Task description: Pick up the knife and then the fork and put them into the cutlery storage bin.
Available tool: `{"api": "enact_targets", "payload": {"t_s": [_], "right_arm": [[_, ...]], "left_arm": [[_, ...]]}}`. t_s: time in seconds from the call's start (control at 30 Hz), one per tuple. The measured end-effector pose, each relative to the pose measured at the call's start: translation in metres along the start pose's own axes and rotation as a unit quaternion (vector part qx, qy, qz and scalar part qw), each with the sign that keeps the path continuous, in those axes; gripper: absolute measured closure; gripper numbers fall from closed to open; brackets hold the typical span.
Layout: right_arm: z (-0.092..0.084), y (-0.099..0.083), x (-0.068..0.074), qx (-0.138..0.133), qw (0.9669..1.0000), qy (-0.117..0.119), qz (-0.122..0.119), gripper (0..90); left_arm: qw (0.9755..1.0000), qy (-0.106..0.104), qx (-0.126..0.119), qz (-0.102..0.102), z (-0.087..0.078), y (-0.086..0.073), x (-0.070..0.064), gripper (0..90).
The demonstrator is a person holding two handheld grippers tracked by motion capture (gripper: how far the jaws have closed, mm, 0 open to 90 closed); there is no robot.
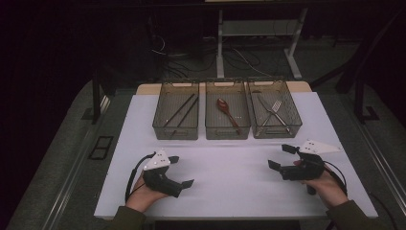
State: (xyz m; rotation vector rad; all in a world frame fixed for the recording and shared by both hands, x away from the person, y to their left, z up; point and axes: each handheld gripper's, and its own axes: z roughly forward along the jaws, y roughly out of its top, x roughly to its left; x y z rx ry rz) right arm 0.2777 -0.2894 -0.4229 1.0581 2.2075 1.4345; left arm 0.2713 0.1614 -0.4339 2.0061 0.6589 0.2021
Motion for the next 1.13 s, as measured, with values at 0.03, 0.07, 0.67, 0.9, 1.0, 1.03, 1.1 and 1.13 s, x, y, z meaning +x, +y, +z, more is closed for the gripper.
{"api": "enact_targets", "payload": {"t_s": [0.03,0.07,0.67,0.9,1.0,1.03,1.1,1.13], "right_arm": [[-0.001,-0.002,0.001,-0.001,1.0000,0.000,0.001,13.8],[-0.002,-0.004,0.002,-0.003,1.0000,0.000,0.002,13.8],[-0.010,-0.029,0.004,0.009,0.9999,-0.003,-0.004,13.5],[-0.011,-0.029,0.004,0.015,0.9998,-0.007,-0.010,13.5],[-0.012,-0.030,0.003,0.015,0.9998,-0.009,-0.009,13.5],[-0.012,-0.030,0.003,0.015,0.9998,-0.009,-0.009,13.5],[-0.012,-0.029,0.003,0.014,0.9998,-0.007,-0.009,13.5],[-0.012,-0.029,0.003,0.014,0.9998,-0.008,-0.010,13.5]], "left_arm": [[1.0000,0.000,0.000,0.000,0.000,0.000,0.000,0.0],[1.0000,0.000,0.000,-0.001,0.000,0.000,0.000,0.0],[1.0000,0.003,0.002,0.001,0.000,-0.001,0.001,0.0],[1.0000,0.001,0.005,0.003,0.002,0.000,0.000,0.0],[1.0000,0.001,0.005,0.003,0.002,0.000,0.000,0.0],[1.0000,0.000,0.004,0.003,0.003,0.000,0.000,0.0],[1.0000,0.000,0.005,0.003,0.003,0.000,0.000,0.0],[1.0000,0.001,0.005,0.004,0.003,0.000,0.000,0.0]]}}
